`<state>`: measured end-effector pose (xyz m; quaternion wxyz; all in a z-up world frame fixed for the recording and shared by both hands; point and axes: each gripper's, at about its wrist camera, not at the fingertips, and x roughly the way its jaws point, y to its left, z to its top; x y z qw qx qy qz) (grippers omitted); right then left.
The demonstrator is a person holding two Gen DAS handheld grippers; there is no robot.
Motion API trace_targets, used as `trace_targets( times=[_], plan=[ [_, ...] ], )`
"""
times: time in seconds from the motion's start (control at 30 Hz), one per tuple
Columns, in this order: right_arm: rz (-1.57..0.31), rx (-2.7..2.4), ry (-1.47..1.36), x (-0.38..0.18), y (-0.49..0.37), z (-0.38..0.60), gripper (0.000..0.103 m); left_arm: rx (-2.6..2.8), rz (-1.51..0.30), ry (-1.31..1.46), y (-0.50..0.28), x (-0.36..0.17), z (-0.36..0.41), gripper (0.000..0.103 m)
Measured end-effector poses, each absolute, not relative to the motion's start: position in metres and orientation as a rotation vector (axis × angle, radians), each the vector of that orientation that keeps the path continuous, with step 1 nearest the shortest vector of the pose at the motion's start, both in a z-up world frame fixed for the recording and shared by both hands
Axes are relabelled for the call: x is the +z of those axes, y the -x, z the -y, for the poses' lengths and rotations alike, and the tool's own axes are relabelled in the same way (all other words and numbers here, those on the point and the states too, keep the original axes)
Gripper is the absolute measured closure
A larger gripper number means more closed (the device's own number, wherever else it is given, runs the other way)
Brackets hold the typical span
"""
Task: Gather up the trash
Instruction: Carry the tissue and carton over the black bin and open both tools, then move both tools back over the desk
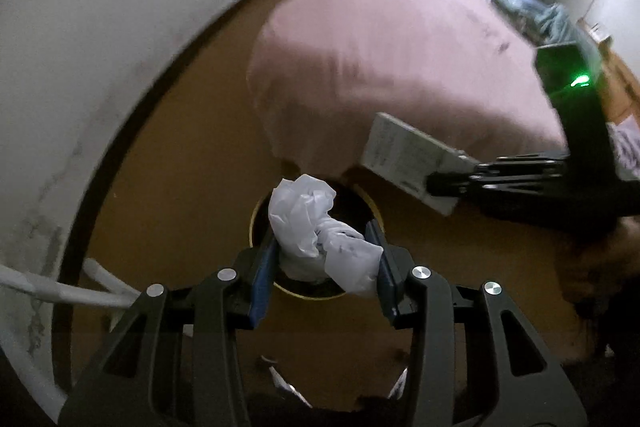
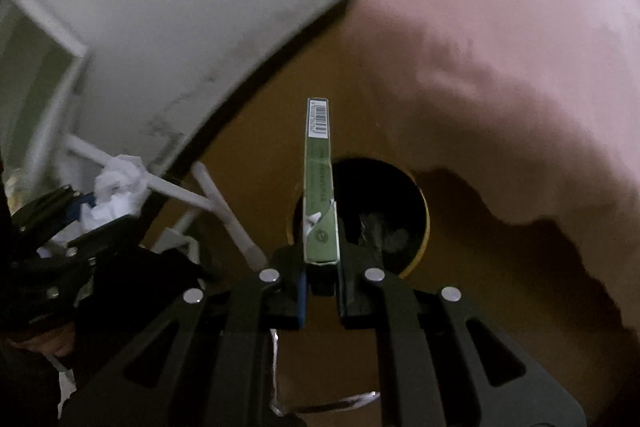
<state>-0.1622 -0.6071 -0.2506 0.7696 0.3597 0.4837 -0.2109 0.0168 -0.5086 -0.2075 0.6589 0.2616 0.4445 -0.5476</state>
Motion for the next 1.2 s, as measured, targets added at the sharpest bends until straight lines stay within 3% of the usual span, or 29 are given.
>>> trace_targets(
  times=[0.2,0.4,0.5,0.53,0.57,0.6,0.63,0.77,0.87,0.97,1.2],
  plan=[
    [-1.130,-0.448,-0.842,-0.304,0.160,0.628,0.092,-1.217,-1.173,-0.582,-0.027,-0.278,0.541,0.060],
    [-1.117,-0.439,-0.855,-0.308,0.155,0.643,0.092,-1.228,-1.152,-0.598,-0.029,-0.282,0.555,0.059],
    [-1.101,-0.426,-0.842,-0.295,0.155,0.644,0.090,-1.230,-1.113,-0.608,-0.024,-0.272,0.557,0.039],
    [-1.104,-0.422,-0.829,-0.289,0.154,0.644,0.088,-1.228,-1.100,-0.611,-0.023,-0.267,0.557,0.029],
    [-1.100,-0.421,-0.817,-0.284,0.153,0.644,0.073,-1.230,-1.081,-0.613,-0.023,-0.262,0.559,0.028],
    [-1.092,-0.426,-0.809,-0.280,0.155,0.645,0.044,-1.234,-1.059,-0.614,-0.021,-0.255,0.559,0.028],
    [-1.073,-0.438,-0.794,-0.273,0.156,0.646,0.034,-1.239,-1.048,-0.613,-0.019,-0.248,0.559,0.024],
    [-1.027,-0.472,-0.760,-0.240,0.164,0.642,0.031,-1.226,-0.969,-0.592,-0.013,-0.207,0.545,0.022],
    [-0.984,-0.498,-0.686,-0.201,0.163,0.633,0.029,-1.195,-0.921,-0.565,-0.007,-0.168,0.524,0.010],
    [-0.909,-0.487,-0.558,-0.144,0.150,0.606,0.021,-1.166,-0.846,-0.493,-0.001,-0.110,0.481,0.007],
    [-0.762,-0.158,-0.324,-0.045,0.059,0.468,0.016,-0.820,-0.698,-0.381,-0.020,-0.017,0.298,0.007]
  ],
)
